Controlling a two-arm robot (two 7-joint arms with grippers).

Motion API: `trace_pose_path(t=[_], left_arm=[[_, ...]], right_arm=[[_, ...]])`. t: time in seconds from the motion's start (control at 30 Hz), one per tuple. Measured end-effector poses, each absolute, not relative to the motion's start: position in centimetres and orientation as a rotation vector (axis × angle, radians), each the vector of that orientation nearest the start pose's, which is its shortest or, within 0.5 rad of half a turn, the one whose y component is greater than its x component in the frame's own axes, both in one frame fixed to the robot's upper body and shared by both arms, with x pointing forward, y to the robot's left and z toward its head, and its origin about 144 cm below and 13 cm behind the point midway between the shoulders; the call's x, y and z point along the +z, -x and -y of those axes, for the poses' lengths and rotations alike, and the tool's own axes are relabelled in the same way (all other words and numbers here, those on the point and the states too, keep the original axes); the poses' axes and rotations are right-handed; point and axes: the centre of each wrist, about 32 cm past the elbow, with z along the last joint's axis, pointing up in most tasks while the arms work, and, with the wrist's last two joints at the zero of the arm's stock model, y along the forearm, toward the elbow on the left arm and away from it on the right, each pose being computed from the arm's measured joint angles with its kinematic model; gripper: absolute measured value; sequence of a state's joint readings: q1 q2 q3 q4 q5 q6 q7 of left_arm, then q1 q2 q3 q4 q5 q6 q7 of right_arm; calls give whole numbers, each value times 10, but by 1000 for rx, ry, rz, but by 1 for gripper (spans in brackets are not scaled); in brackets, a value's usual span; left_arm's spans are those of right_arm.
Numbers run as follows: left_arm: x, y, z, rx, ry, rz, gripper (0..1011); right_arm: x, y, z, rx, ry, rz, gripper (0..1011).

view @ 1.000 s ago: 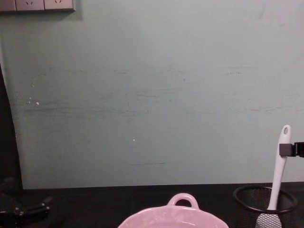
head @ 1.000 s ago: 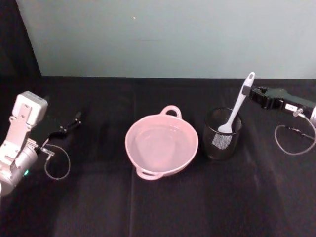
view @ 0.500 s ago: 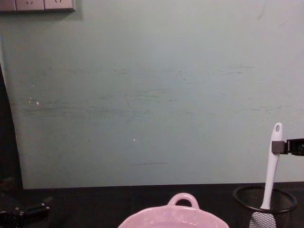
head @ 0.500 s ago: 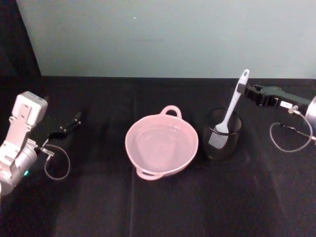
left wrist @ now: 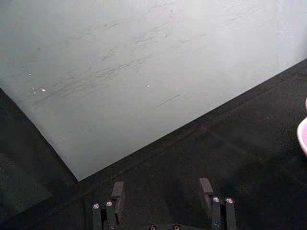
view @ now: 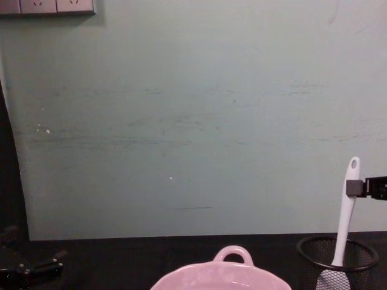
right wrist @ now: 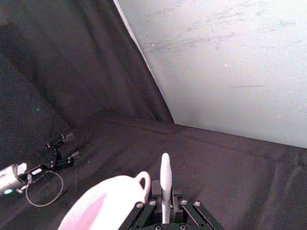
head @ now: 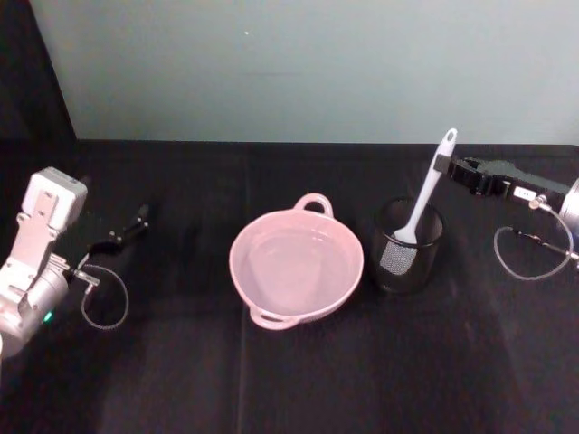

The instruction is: Use the one hand to pick up the spoon and stir the clear water in the bowl.

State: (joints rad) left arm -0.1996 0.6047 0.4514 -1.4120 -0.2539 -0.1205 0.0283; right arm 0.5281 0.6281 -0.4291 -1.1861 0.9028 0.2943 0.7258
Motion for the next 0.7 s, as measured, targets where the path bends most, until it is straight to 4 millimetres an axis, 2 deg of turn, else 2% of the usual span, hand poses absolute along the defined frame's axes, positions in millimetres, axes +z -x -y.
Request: trace_pose_path(t=[0.7], left_arm=[[1140, -489, -310, 1248, -304, 285, 1011]], right_arm=[[1218, -578, 371, -718, -8, -406, 125]])
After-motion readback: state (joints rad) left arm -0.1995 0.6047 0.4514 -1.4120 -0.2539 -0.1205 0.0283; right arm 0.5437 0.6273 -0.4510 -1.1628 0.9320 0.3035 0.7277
